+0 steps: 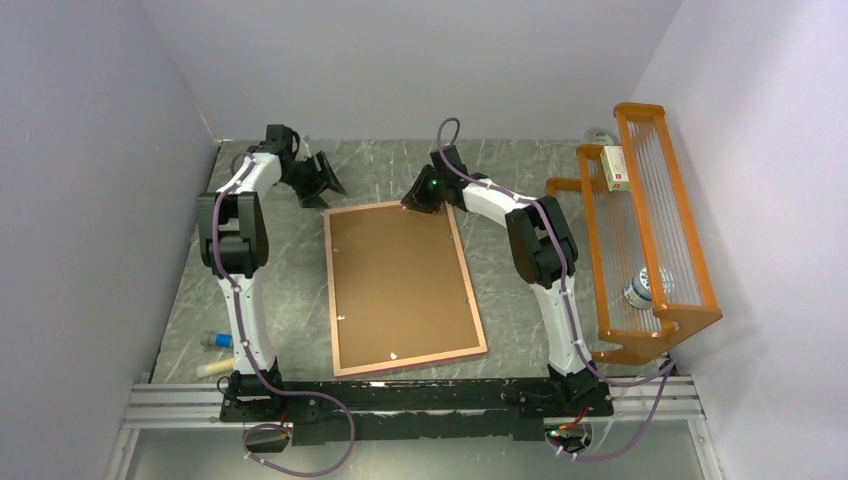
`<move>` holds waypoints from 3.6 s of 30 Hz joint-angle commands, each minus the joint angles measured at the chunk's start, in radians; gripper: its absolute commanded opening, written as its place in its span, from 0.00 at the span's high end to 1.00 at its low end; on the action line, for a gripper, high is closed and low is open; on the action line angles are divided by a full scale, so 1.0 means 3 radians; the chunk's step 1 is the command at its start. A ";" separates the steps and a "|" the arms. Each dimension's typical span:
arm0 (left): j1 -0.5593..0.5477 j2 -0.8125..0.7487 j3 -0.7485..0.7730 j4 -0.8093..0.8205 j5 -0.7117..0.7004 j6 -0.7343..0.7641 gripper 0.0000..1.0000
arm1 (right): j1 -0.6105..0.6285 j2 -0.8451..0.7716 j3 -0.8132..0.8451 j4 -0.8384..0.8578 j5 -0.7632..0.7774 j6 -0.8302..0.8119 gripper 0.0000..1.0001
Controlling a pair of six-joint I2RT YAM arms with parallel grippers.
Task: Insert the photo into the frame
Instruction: Install the photo frame at the center of the board.
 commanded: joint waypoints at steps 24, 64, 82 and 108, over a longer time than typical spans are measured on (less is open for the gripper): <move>0.0342 -0.0990 -0.1320 0.0187 -0.0115 -0.0185 0.33 | -0.0009 0.0060 0.0158 0.0063 0.0039 -0.0058 0.67; 0.0325 -0.0656 -0.1300 0.0313 0.0299 -0.0257 0.52 | -0.0082 -0.0042 0.0033 0.0175 -0.0121 -0.0172 0.61; 0.0324 -0.0555 -0.1214 0.0302 0.0374 -0.0263 0.53 | -0.0063 0.0282 0.0316 0.0116 -0.0392 -0.0038 0.66; 0.0326 -0.0463 -0.1082 0.0273 0.0396 -0.0292 0.48 | -0.0077 0.0190 0.0385 -0.0231 -0.0208 -0.0084 0.56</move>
